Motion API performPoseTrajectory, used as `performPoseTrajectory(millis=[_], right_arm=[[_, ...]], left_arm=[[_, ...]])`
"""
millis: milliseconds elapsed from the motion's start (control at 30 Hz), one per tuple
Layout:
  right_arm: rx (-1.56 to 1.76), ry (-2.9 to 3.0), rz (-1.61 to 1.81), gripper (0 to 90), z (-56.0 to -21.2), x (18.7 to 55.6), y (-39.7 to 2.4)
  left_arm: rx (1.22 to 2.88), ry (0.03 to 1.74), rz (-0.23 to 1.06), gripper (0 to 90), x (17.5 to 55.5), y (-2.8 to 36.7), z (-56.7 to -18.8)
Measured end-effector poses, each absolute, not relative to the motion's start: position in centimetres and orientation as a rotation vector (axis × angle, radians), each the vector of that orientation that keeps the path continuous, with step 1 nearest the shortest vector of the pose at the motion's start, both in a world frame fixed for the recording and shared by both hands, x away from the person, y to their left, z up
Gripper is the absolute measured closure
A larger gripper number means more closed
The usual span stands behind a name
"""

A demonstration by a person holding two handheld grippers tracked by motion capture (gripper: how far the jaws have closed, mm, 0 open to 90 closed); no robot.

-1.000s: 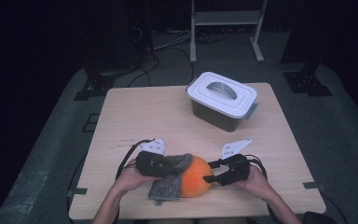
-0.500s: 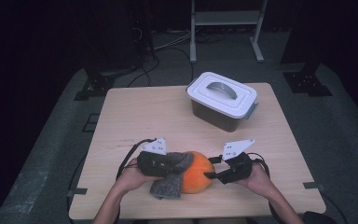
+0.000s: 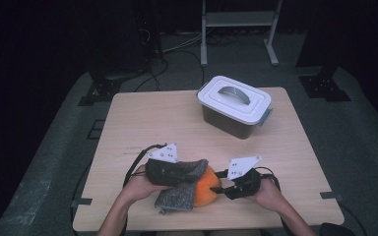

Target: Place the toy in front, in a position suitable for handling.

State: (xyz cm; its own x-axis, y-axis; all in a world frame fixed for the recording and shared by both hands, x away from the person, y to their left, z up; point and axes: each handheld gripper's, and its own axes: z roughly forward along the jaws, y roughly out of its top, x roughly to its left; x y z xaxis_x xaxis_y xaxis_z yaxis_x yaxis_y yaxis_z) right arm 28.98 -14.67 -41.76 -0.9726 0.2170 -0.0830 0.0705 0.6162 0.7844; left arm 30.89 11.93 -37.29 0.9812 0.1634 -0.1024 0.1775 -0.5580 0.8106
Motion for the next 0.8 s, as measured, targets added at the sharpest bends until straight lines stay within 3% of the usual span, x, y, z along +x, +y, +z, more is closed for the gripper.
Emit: performPoseTrajectory(millis=[100, 233, 400, 500, 533, 667, 700, 800], right_arm=[[0.255, 2.671, 1.268, 53.0, -41.8, 29.0, -14.5], [0.303, 2.666, 1.282, 59.9, -41.6, 29.6, -15.3], [0.322, 2.658, 1.297, 60.1, -41.4, 29.7, -15.4], [0.386, 2.682, 1.349, 46.6, -41.8, 30.1, -15.6], [0.448, 2.702, 1.362, 38.3, -42.0, 30.3, -15.7], [0.537, 2.756, 1.364, 31.3, -43.2, 31.0, -15.7], [0.548, 2.770, 1.365, 31.6, -43.4, 31.1, -15.6], [0.524, 2.758, 1.393, 54.8, -43.4, 30.9, -15.5]], left_arm=[[2.205, 0.265, -0.010, 75.7, 31.1, 12.0, -38.0], [2.194, 0.294, -0.035, 76.1, 31.5, 12.6, -38.5], [2.185, 0.296, -0.045, 76.0, 31.4, 12.8, -38.5], [2.209, 0.306, -0.034, 76.0, 31.5, 12.8, -38.5], [2.203, 0.308, -0.038, 76.0, 31.5, 12.8, -38.6], [2.208, 0.293, -0.048, 76.0, 31.5, 12.6, -38.5], [2.206, 0.292, -0.050, 76.0, 31.4, 12.5, -38.5], [2.209, 0.283, -0.030, 76.0, 31.3, 12.3, -38.1]])
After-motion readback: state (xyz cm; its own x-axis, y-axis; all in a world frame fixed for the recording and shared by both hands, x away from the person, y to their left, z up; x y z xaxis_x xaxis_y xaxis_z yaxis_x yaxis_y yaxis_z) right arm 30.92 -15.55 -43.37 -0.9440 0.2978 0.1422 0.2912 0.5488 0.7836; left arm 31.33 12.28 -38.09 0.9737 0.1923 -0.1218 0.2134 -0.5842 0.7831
